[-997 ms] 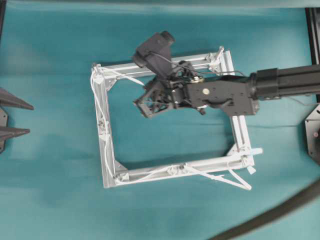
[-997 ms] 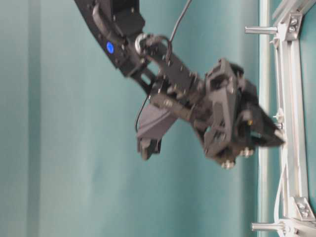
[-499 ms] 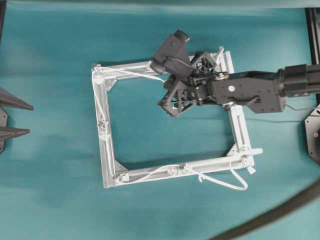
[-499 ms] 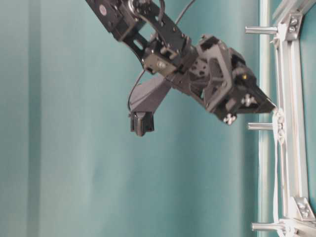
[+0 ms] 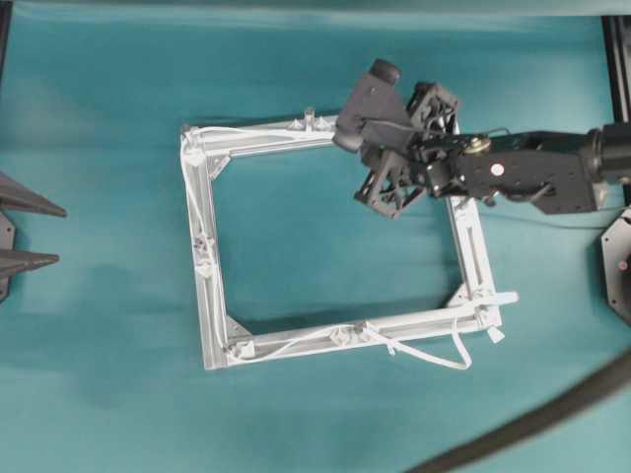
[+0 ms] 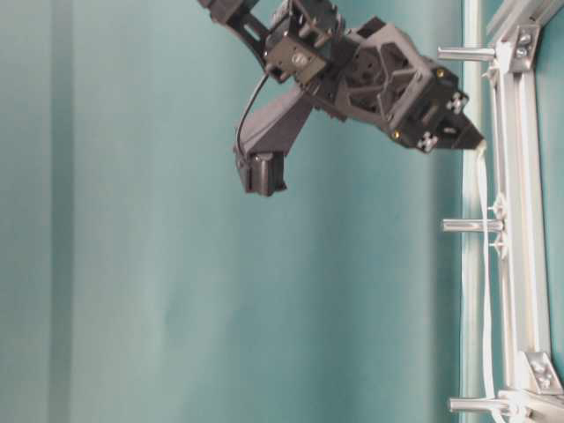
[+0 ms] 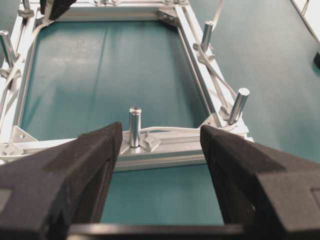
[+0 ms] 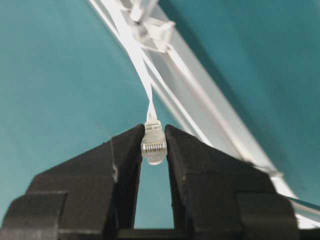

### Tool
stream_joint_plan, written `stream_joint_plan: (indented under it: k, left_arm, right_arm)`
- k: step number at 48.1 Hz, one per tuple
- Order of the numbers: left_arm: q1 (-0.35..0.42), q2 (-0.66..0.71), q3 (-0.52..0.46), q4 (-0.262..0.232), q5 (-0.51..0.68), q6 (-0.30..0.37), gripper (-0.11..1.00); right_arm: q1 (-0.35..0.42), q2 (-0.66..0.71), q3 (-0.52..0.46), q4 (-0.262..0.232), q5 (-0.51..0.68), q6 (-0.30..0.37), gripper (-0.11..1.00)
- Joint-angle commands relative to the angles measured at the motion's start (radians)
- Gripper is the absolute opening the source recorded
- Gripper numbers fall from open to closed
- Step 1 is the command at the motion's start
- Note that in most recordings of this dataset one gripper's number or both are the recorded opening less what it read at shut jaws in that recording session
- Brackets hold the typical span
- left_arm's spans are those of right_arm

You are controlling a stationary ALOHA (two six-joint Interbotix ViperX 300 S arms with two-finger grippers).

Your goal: Move the cable alternately left and right between 8 pins so it hooks onto each one.

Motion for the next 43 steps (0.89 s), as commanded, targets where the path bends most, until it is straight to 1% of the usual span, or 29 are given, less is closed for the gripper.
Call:
stream_joint_plan:
  k: [1,5,10,13,20,28,38,43]
  left_arm:
    - [0.000,0.012,-0.020,0.005,-0.005,0.000,0.66]
    - [0.000,0.011,-0.020,0.005,-0.005,0.000,0.66]
    - [0.000,0.011,-0.020,0.005,-0.005,0.000,0.66]
    - [0.000,0.012,-0.020,0.005,-0.005,0.000,0.66]
    - [0.000,0.012,-0.018,0.005,-0.005,0.000,0.66]
    - [0.000,0.012,-0.020,0.005,-0.005,0.000,0.66]
    - [0.000,0.012,-0.020,0.005,-0.005,0.000,0.66]
    - [0.000,0.012,-0.020,0.005,-0.005,0.000,0.66]
  right_arm:
    - [-0.011,-0.034,0.005,-0.055,-0.005,0.000,0.17]
    - [-0.014,-0.034,0.014,-0.112,-0.006,0.002,0.17]
    - [-0.015,-0.034,0.023,-0.170,-0.005,0.002,0.17]
    - [-0.015,-0.037,0.031,-0.196,-0.002,0.002,0.17]
    - [-0.015,-0.052,0.046,-0.239,0.020,0.002,0.17]
    - [-0.017,-0.075,0.067,-0.261,0.044,0.002,0.17]
    - [-0.017,-0.098,0.100,-0.261,0.044,0.002,0.17]
    - [-0.031,-0.100,0.104,-0.262,0.044,0.002,0.17]
